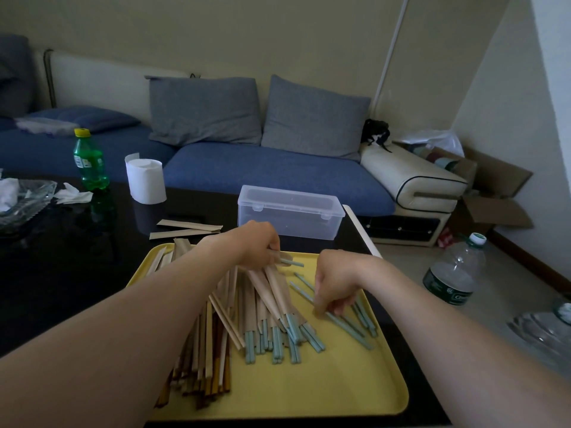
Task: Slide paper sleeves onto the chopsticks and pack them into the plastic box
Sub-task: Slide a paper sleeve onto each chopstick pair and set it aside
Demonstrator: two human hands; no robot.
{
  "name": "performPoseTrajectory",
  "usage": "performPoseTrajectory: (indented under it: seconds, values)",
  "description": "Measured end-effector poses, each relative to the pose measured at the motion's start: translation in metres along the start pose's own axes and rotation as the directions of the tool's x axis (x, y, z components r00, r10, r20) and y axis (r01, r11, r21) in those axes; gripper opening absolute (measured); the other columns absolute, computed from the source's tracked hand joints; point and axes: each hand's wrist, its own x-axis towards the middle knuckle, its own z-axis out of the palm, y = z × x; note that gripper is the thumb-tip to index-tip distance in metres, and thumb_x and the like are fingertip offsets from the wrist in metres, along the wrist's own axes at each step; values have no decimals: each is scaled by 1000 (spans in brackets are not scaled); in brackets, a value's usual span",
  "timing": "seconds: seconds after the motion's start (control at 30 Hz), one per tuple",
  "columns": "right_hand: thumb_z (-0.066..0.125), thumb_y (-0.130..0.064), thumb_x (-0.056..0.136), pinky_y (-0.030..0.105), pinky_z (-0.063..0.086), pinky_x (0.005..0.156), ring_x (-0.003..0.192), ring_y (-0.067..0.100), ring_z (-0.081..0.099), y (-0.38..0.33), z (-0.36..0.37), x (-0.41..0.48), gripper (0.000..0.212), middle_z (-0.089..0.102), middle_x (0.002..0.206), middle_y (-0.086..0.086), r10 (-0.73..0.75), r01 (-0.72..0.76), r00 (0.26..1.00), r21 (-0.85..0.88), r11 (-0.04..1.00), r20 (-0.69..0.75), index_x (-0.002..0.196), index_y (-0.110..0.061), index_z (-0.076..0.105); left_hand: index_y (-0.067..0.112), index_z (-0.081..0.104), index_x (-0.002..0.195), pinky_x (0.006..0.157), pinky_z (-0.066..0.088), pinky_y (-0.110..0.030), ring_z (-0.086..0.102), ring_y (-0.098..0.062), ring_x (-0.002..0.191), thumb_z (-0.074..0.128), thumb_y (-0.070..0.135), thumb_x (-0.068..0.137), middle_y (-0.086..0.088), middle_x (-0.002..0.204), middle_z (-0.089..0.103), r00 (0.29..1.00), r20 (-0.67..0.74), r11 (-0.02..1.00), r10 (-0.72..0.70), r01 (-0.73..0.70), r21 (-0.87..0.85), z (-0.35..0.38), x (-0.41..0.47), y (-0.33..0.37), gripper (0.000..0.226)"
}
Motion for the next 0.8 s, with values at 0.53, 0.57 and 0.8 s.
performPoseTrajectory:
  seconds: [0.53,0.57,0.8]
  values:
    - [84,-22,88,14,50,59,71,0,70,15,-4,4,4,76,69,-14,-184,235,916,106,966,-355,85,-24,85,33,67,114,105,51,-44,61,-16,112,66,29,101,13,112,60,998,34,998,47,-48,31,1,-1,-3,14]
    - [83,-21,88,10,47,58,70,-6,69,15,-4,4,6,73,67,-20,-187,240,910,102,965,-369,84,-25,86,31,68,118,105,51,-42,60,-16,114,67,29,101,12,115,60,998,37,998,55,-56,25,1,-1,-3,18]
    - [89,-27,89,20,56,77,84,5,76,11,-5,14,12,81,86,-8,-196,379,814,244,893,-546,99,-26,84,42,65,96,97,55,-36,64,-11,102,70,32,98,13,107,67,991,-13,990,130,-131,-55,0,1,2,11]
